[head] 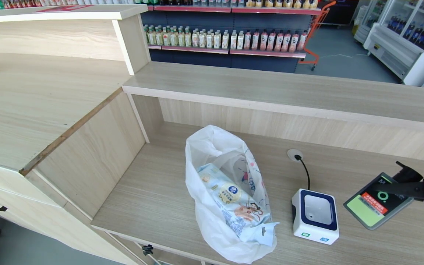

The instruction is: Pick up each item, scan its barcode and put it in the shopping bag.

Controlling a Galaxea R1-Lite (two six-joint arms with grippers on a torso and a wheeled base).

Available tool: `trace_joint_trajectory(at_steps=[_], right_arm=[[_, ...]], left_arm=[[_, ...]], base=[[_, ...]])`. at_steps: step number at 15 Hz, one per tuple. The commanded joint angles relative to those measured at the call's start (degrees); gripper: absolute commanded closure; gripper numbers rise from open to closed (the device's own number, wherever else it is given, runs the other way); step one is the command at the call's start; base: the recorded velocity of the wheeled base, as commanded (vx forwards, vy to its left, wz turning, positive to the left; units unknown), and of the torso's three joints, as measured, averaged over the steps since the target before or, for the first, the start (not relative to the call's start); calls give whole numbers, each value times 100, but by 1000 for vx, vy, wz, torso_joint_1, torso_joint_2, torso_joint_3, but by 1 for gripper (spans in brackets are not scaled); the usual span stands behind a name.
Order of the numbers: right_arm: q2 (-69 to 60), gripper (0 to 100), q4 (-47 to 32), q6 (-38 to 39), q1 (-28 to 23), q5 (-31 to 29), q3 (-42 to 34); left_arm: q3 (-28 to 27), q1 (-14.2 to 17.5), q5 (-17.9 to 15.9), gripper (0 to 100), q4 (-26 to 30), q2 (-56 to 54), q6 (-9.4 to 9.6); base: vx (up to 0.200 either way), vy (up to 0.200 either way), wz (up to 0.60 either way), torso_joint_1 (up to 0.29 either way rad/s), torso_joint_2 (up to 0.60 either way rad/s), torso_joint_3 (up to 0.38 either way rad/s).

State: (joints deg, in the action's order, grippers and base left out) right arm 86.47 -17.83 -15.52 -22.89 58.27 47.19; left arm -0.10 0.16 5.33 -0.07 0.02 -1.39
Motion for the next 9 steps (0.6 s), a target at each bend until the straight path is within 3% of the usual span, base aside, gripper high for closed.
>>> trace_joint_trajectory(at_steps=[1, 6, 9], right_arm=[[-42, 100, -9, -4, 4, 0, -26], [-482, 100, -80, 58, 154, -26, 53], [-2125, 100, -651, 49, 294, -888, 291]], left_arm=[[1, 2, -5, 0, -1, -2, -2], [1, 2, 3, 0, -1, -2, -2], [1, 2, -5, 0, -1, -2, -2]], base=[[0, 0, 0, 0, 0, 0], [0, 0, 0, 0, 0, 0], [0, 0, 0, 0, 0, 0]])
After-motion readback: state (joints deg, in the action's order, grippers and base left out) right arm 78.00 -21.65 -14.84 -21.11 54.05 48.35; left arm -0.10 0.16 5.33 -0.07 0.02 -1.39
